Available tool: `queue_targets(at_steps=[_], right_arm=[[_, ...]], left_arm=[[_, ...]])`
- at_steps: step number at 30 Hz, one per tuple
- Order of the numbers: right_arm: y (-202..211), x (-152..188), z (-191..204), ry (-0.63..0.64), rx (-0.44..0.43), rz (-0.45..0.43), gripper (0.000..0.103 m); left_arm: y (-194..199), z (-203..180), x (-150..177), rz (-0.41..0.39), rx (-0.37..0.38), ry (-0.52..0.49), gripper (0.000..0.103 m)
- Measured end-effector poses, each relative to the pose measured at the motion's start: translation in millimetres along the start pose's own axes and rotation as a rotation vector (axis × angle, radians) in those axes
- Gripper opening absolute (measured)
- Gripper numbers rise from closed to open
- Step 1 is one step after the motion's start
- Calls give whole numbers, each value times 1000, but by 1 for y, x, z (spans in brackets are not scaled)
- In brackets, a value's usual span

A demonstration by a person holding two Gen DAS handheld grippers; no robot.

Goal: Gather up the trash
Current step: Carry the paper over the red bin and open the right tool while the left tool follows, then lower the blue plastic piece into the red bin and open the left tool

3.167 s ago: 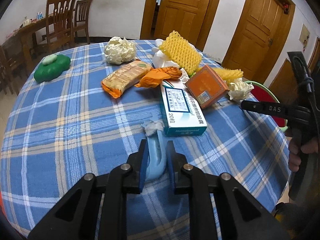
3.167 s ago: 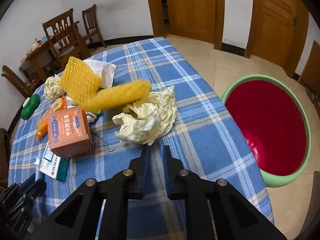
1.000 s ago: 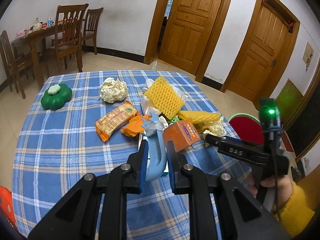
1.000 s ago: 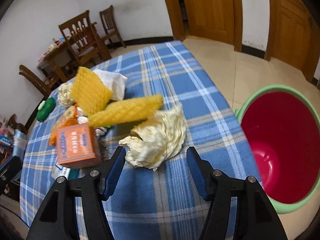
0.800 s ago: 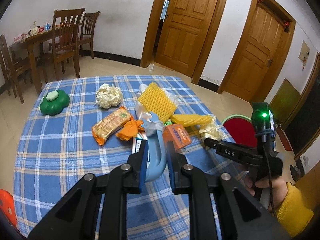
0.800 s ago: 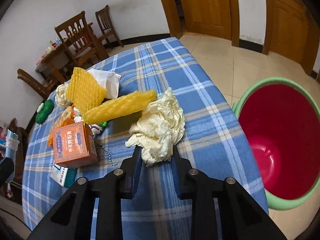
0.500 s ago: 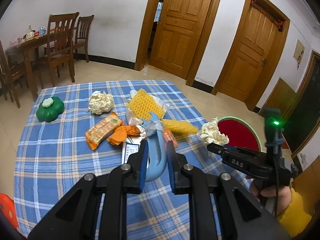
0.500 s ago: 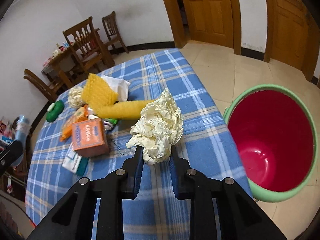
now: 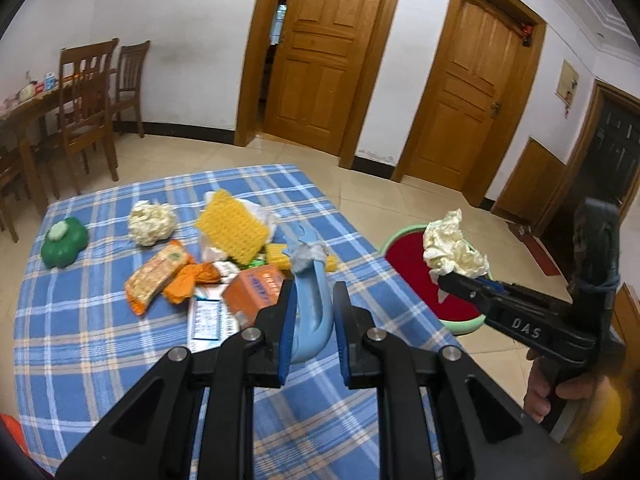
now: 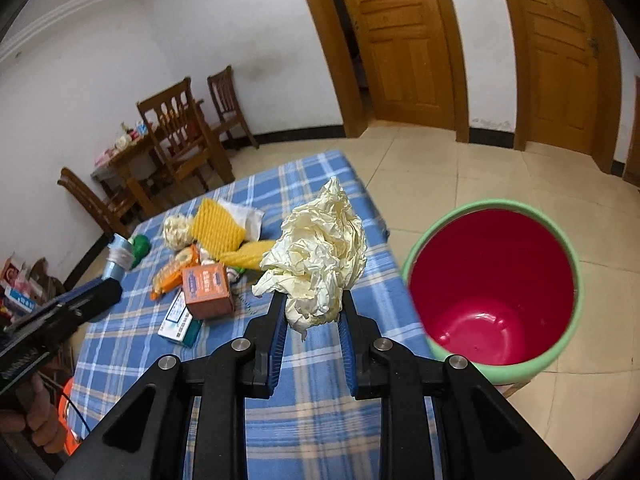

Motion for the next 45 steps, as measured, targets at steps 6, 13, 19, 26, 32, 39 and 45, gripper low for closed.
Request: queue_targets(at_steps=[6, 13, 19, 26, 32, 39, 45], right_arm=[[17, 3, -31, -37, 64, -39, 25], [11, 19, -74, -114, 131, -16, 25], [-4, 35, -110, -189, 156, 26, 26], [-22, 48, -139, -261, 155, 66, 30], [-19, 52, -156, -290, 159, 42, 41], [-2, 52, -171, -335, 182, -17, 41], [9, 56, -182, -379, 193, -47, 41]], left_arm=[[-21, -26, 5, 39, 33, -43, 18], [-54, -54, 8, 89, 54, -77, 18], [-87, -75, 10, 135, 53, -98, 18], [-119, -99, 12, 178, 68, -124, 18], [-144, -117, 21, 224, 79, -148, 17], [-169, -136, 35, 280, 99, -181, 18], [-193, -153, 46, 330, 128, -205, 18]])
Point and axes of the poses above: each gripper's, at about its wrist camera, not at the fingertips, and y roughly against the way its jaws point, z to its left, x to its underside, the point moved 4 cm from there along -y, roughly the way its jaws point, and after that the axes turned 13 degrees about y, right-handed, at the moved point
